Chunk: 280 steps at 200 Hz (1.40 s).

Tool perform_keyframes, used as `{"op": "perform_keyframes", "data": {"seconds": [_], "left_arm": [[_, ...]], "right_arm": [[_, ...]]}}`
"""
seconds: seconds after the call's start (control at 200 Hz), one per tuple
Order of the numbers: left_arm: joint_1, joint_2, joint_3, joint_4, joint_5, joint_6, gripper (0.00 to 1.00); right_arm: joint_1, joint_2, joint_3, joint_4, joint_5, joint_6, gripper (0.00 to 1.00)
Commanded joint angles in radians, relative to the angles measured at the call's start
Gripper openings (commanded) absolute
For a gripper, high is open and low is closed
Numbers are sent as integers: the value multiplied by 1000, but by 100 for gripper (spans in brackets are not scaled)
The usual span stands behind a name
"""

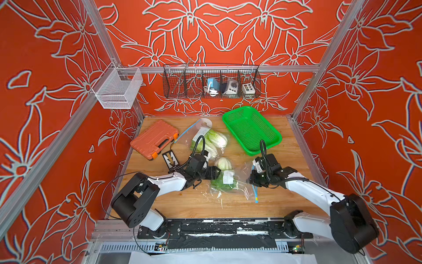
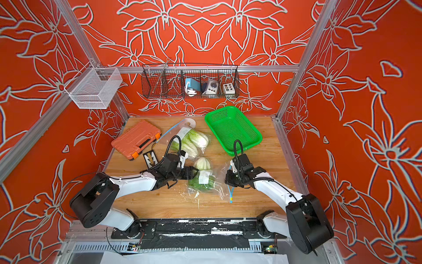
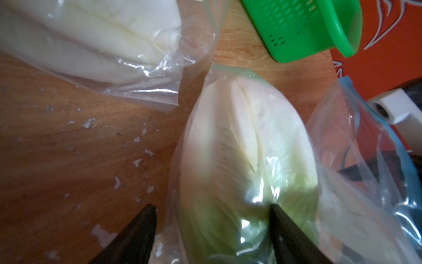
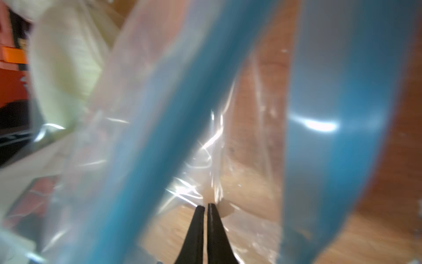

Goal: Open the zip-top bag and take out the chinese cabbages
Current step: Open the zipper of the food storage bag at the center of the board.

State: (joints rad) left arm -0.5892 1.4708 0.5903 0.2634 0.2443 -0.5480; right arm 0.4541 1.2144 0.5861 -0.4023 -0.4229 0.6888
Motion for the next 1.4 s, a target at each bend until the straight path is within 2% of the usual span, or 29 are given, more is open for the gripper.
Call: {"op": "perform_keyframes", "data": {"seconds": [0.0,0.135,0.27,0.365,0.5,0.616,0.746,0.846,0.936,1.146,1.291,1.396], "left_arm": [[-3,-61,-13,-85,-31,5,83],[1,-140,-26,-138,-81,11,99],[19,-186,-82,-137,-75,-13,99],[40,-194,-142,-84,-19,-49,99],[44,-150,-150,-32,40,-70,80],[38,-113,-135,-7,70,-74,68],[34,-92,-131,2,79,-73,56],[34,-79,-136,15,86,-77,43],[33,-66,-136,24,95,-78,39],[32,-45,-136,37,102,-82,38],[32,-51,-135,30,91,-76,39],[33,-52,-139,27,86,-76,41]], "right_arm": [[4,-51,-14,-64,97,-22,5],[1,-159,-47,54,44,33,3],[-2,-211,-54,160,-80,62,3],[-2,-227,-59,241,-178,73,4],[0,-220,-49,319,-289,69,12],[13,-184,-23,343,-324,49,18],[42,-107,18,316,-310,45,18],[89,-47,37,309,-303,43,16],[135,-8,54,296,-299,34,16],[160,48,50,211,-207,-8,16],[161,59,71,30,-12,-35,11],[161,53,85,-44,42,-69,11]]}}
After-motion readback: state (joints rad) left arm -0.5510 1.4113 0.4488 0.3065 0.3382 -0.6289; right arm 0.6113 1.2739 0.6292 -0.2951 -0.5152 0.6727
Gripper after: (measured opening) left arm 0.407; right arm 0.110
